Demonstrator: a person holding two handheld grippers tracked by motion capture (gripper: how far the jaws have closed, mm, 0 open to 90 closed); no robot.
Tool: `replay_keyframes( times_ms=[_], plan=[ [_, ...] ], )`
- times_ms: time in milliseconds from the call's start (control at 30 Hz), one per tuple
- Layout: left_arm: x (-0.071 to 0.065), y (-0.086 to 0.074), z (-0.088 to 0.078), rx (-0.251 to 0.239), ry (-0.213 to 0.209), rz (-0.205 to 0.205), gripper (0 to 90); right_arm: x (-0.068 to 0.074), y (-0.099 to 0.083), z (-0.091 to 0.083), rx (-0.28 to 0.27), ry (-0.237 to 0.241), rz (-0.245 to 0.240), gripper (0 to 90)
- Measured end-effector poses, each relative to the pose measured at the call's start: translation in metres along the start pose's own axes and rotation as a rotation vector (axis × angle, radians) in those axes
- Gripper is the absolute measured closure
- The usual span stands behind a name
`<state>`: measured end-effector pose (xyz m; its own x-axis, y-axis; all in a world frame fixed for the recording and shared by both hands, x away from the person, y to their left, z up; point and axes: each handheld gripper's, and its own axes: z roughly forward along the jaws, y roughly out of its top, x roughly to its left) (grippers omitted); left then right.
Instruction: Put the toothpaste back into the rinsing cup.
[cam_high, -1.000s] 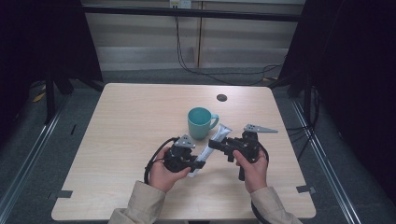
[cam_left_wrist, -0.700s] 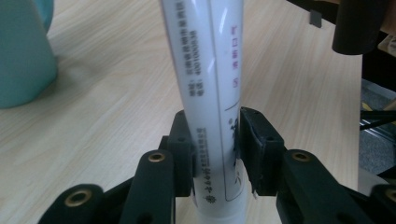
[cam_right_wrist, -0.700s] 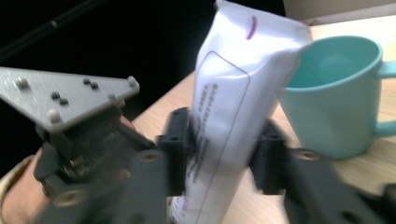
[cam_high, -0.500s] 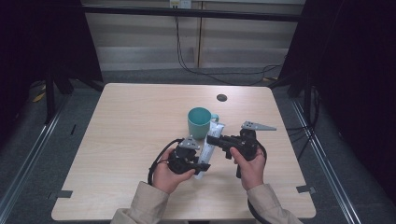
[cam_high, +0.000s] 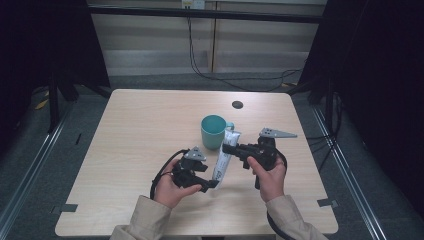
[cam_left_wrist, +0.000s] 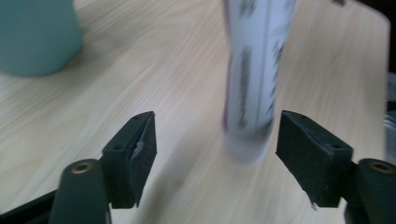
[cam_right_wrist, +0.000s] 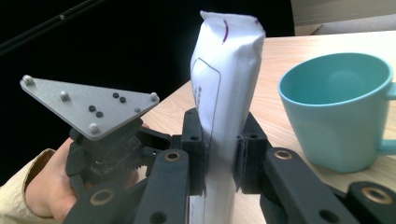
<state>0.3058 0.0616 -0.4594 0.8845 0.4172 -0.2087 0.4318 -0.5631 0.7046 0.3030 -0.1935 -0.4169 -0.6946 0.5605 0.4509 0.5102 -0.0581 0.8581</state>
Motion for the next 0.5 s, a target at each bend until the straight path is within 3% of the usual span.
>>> replay_keyframes(
  times_ms=[167,500],
  plan=[
    [0.008,-0.016,-0.006,0.01,0.045,-0.001,22.9,-0.002,0.004,-0.003,0.0,-0.022,-0.019,76.8],
    [0.019,-0.034,-0.013,0.013,0.088,-0.001,21.8,-0.002,0.012,-0.005,0.004,-0.044,-0.047,76.8]
  ],
)
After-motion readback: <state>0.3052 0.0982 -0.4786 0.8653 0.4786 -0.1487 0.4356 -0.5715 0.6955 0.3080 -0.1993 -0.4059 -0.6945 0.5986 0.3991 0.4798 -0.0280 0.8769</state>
